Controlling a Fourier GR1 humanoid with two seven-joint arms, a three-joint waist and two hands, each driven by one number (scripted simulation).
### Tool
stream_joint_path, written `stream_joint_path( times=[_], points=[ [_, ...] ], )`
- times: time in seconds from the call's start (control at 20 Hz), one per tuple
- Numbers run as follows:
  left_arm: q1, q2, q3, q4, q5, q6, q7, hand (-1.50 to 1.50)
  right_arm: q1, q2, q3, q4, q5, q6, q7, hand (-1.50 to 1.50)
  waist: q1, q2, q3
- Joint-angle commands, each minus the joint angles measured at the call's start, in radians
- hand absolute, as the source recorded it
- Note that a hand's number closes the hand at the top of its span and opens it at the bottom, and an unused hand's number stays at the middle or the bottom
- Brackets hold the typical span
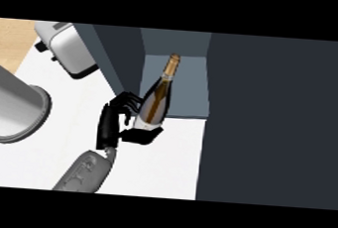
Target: Pick up the wine, place it into the cabinet and close the cabinet
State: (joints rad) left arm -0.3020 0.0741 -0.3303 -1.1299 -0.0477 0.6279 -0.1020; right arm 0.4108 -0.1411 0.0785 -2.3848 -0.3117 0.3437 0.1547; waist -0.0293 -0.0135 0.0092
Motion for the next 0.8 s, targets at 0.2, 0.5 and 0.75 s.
stream_joint_path(
  times=[0.2,0.5,0.75],
  points=[
    [-0.23,-0.069,-0.055,0.178,-0.086,0.004,0.128,1.5,0.013,-0.012,-0.016,-0.073,-0.087,0.009,0.033,-1.5,-0.056,0.024,-0.009],
    [-0.242,-0.053,-0.037,0.216,-0.103,0.044,0.158,1.5,0.001,-0.007,0.019,-0.061,-0.078,0.021,0.024,-1.5,-0.074,0.031,-0.01],
    [-0.238,-0.045,-0.039,0.226,-0.106,0.057,0.195,1.5,-0.027,0.006,0.026,-0.053,-0.073,-0.007,0.044,-1.5,-0.065,0.034,-0.011]
  ],
)
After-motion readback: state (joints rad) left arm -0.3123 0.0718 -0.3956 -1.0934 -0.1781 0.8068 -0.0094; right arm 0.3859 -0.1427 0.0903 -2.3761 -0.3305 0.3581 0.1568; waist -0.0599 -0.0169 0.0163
